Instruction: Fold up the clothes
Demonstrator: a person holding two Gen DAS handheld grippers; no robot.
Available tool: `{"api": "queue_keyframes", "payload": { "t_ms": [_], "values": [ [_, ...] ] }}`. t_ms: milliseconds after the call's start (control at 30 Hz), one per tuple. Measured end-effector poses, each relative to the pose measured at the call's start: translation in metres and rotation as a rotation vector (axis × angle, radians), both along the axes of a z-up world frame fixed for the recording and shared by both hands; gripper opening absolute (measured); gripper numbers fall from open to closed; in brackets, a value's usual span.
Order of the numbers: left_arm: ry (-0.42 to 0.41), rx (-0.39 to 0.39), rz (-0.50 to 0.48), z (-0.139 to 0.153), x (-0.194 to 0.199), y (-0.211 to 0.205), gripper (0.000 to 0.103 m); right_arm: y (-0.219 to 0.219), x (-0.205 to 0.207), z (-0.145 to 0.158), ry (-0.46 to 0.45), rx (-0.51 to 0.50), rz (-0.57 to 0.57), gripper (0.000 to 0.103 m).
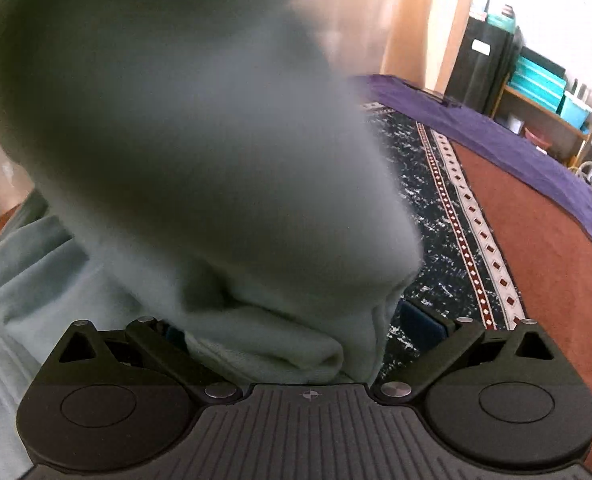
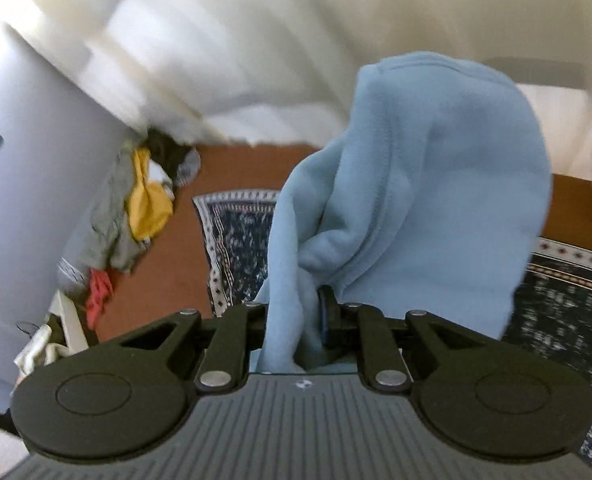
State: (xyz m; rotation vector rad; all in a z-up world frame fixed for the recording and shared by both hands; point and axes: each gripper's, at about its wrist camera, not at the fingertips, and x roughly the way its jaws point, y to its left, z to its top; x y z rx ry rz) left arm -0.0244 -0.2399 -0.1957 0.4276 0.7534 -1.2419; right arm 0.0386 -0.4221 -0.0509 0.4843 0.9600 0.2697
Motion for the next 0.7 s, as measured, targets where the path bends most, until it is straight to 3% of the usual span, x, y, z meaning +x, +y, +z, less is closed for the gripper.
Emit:
{"api": "queue_keyframes", "payload": {
  "t_ms": [167,267,333,433,567,700],
  "values": [
    [0.144,-0.104,0.098,0.03,0.009,0.073,0.1,0.029,0.033,-0.031,0.071,-0.04,0.041,0.019],
    [0.295,-0.153,0.248,0.037,0.027,0.137,0.1,0.036,0.045,-0.052,0.114,-0.025,0.044,0.02],
    [0.38,-0.188,0.41,0.038,0.045,0.179,0.1,0.038,0.051,-0.066,0.139,0.005,0.043,0.021],
    [0.446,-0.302,0.597,0.051,0.072,0.222,0.1,0.048,0.058,-0.087,0.158,0.013,0.056,0.022],
    [0.426,-0.402,0.662,0.08,0.111,0.223,0.102,0.067,0.061,-0.107,0.12,-0.051,0.086,0.021],
    [0.438,-0.354,0.67,0.076,0.158,0.195,0.102,0.084,0.056,-0.114,0.048,-0.137,0.123,0.02]
  ]
}}
